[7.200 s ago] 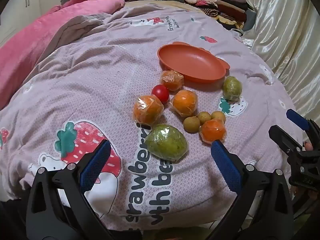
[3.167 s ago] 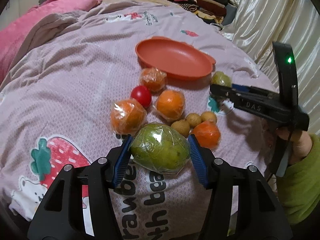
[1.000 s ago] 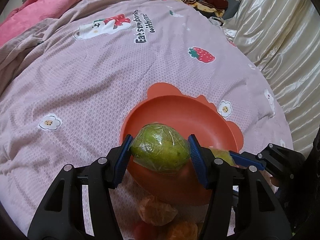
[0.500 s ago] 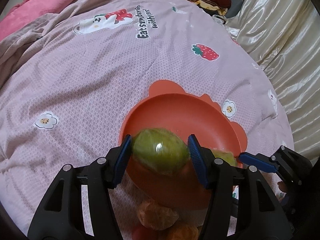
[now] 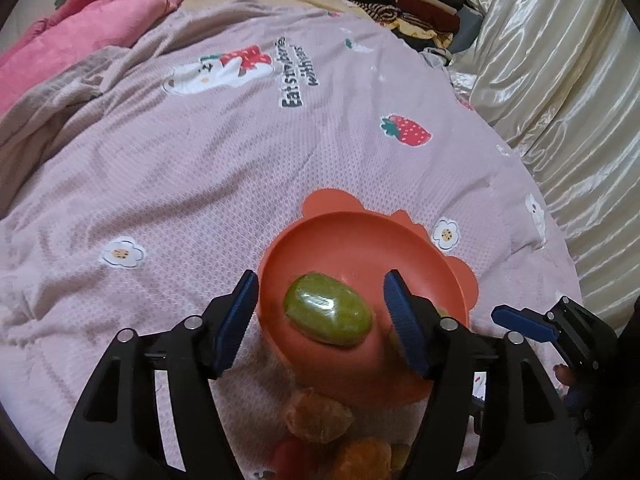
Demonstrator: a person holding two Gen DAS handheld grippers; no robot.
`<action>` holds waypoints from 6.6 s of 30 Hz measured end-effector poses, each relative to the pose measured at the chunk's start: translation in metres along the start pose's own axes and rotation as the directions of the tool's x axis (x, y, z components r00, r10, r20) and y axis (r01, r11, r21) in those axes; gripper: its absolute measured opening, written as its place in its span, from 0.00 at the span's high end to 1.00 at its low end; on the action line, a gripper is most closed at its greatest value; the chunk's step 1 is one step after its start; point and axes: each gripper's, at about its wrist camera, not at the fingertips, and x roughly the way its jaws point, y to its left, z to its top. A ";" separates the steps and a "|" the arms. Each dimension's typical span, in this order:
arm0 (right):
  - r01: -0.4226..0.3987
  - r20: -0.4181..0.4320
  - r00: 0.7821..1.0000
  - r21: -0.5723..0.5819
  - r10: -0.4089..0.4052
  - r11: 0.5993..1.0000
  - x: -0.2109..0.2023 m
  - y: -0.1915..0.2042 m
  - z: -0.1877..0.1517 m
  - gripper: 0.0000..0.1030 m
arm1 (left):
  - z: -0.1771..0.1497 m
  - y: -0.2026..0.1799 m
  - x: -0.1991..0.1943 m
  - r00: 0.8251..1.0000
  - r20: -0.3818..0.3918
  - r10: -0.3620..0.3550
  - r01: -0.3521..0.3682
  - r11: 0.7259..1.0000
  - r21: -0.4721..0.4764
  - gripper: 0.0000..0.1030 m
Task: Organize fruits
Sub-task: 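Carry both green fruits over the orange plate and open both tools to drop them, then lift both open tools away from the plate back toward the remaining fruits, then grasp a wrapped orange with the right tool while the left tool grasps another wrapped orange, then carry both wrapped oranges onto the orange plate and open both tools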
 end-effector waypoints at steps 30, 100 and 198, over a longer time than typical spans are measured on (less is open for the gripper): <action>0.041 0.079 0.996 0.036 -0.044 0.998 -0.043 0.020 -0.019 0.07 | -0.056 0.023 -0.077 0.988 0.132 0.076 -0.070 0.996 -0.050 0.10; -0.047 -0.042 0.998 0.036 0.048 0.998 -0.049 0.079 -0.077 0.07 | -0.156 0.012 -0.094 0.985 0.073 0.153 -0.154 0.988 0.008 0.10; -0.040 0.080 0.996 0.059 0.035 0.997 -0.027 -0.008 -0.017 0.61 | -0.063 -0.022 -0.035 0.998 0.047 -0.040 0.036 0.995 0.089 0.66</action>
